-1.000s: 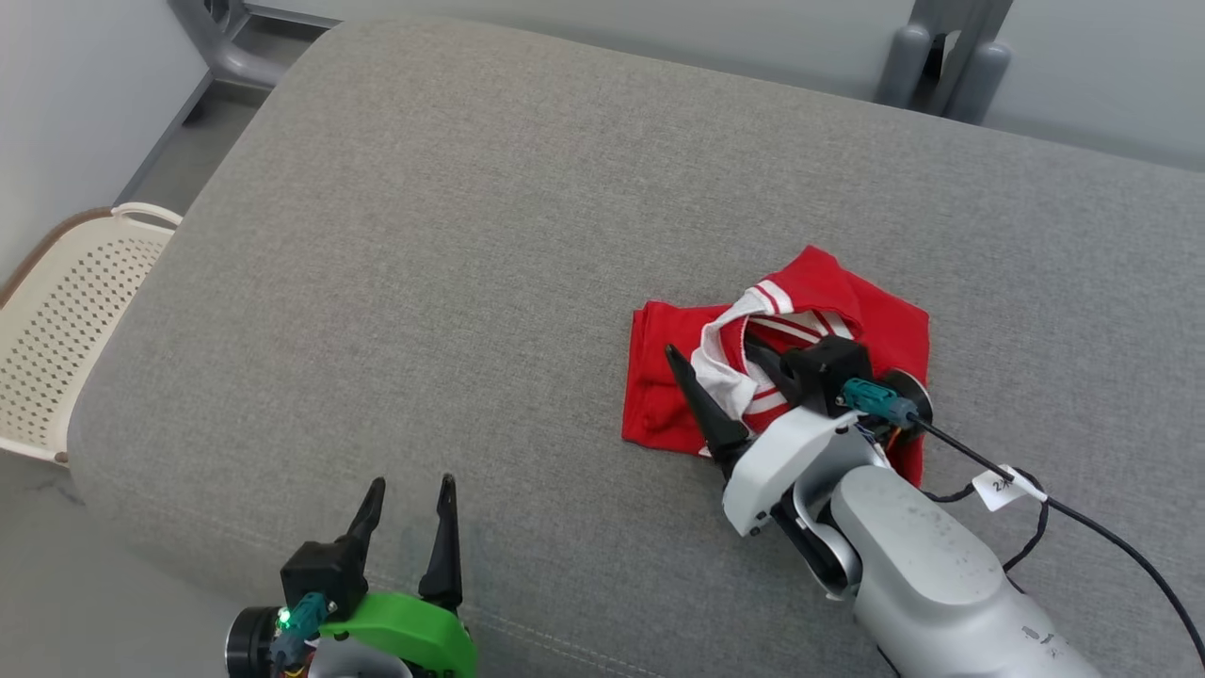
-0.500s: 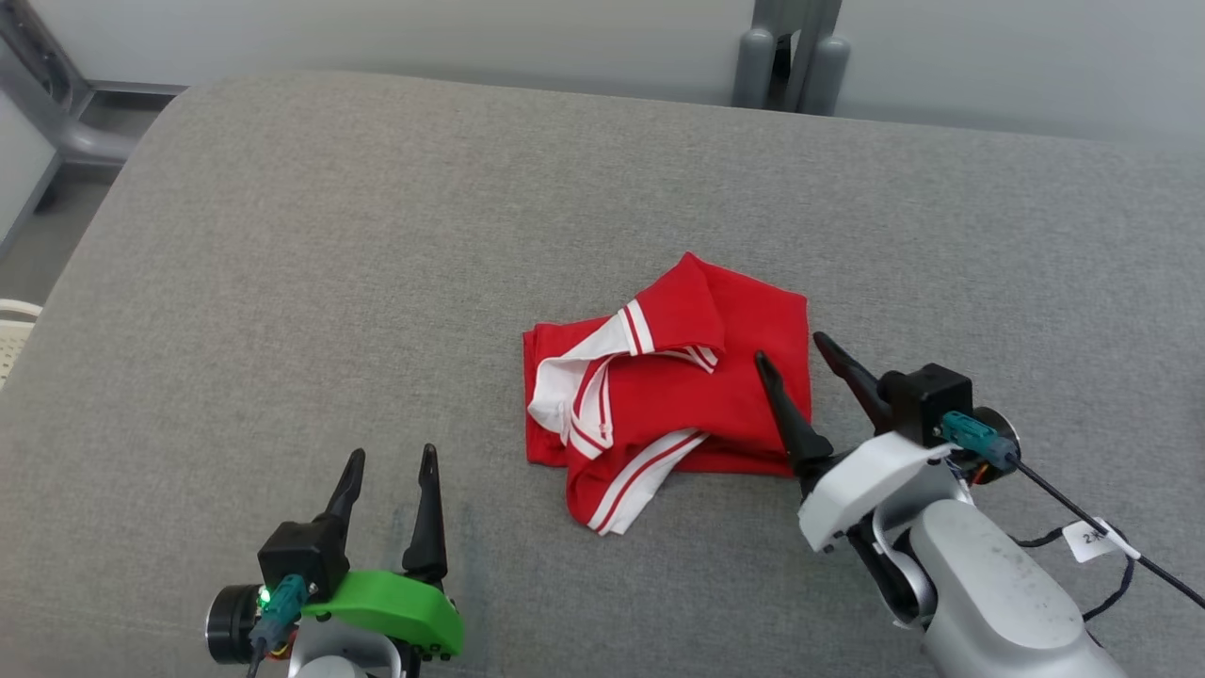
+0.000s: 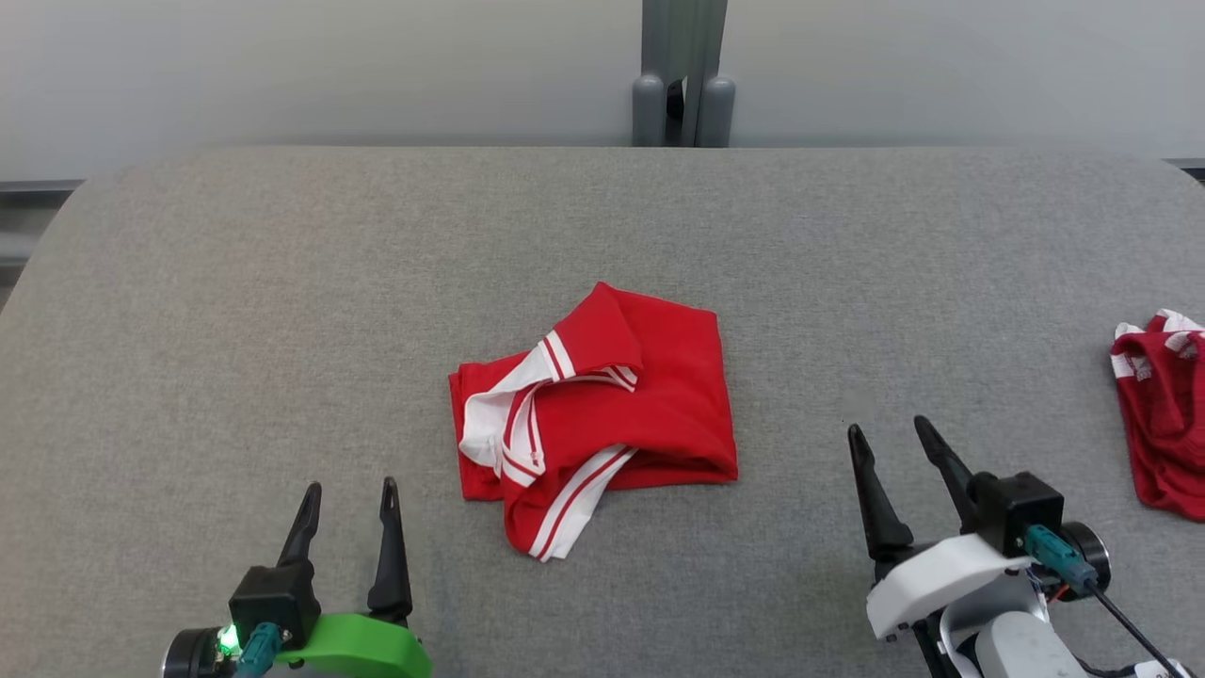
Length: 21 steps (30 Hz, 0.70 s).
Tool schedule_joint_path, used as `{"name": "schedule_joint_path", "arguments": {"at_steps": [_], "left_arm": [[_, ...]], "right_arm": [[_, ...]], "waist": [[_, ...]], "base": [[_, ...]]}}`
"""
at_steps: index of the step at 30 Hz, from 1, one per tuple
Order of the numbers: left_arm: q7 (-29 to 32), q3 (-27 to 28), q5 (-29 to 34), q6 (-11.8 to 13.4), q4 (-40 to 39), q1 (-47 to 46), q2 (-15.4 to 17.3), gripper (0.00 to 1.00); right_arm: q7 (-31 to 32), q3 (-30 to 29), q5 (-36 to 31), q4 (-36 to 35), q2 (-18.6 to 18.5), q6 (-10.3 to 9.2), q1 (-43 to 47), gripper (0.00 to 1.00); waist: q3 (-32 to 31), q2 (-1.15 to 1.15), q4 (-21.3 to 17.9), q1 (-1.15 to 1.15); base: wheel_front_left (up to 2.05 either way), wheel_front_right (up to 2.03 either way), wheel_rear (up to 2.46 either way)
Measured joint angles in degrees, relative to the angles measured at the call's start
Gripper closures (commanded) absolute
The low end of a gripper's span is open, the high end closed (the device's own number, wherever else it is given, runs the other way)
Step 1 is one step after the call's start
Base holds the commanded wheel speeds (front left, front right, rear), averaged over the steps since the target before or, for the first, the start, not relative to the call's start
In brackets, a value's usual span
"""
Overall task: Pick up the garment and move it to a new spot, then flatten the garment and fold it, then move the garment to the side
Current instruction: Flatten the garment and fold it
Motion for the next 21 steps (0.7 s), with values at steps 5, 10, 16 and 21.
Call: {"name": "schedule_joint_path", "arguments": {"at_steps": [5,10,16,21], "left_arm": [[0.0,0.5,0.5,0.0,-0.8,1.5,0.0,0.0],[0.0,0.6,0.8,0.1,-1.1,1.8,0.0,0.0],[0.0,-0.7,0.7,0.1,-1.3,1.5,0.0,0.0],[0.0,-2.9,0.4,-0.2,-0.9,0.2,0.0,0.0]], "right_arm": [[0.0,-1.9,-1.2,-1.2,0.6,0.0,3.3,0.0],[0.0,-2.6,-1.5,-1.7,0.8,0.0,4.9,0.0],[0.0,0.4,-0.8,-1.2,0.8,0.0,3.3,0.0],[0.0,4.9,-0.9,2.7,0.9,0.0,-2.0,0.0]], "waist": [[-1.0,0.0,-1.5,0.0],[-1.1,0.0,-2.2,0.0],[-0.3,0.0,-1.1,0.0],[0.8,0.0,1.4,0.0]], "base": [[0.0,0.0,0.0],[0.0,0.0,0.0],[0.0,0.0,0.0],[0.0,0.0,0.0]]}}
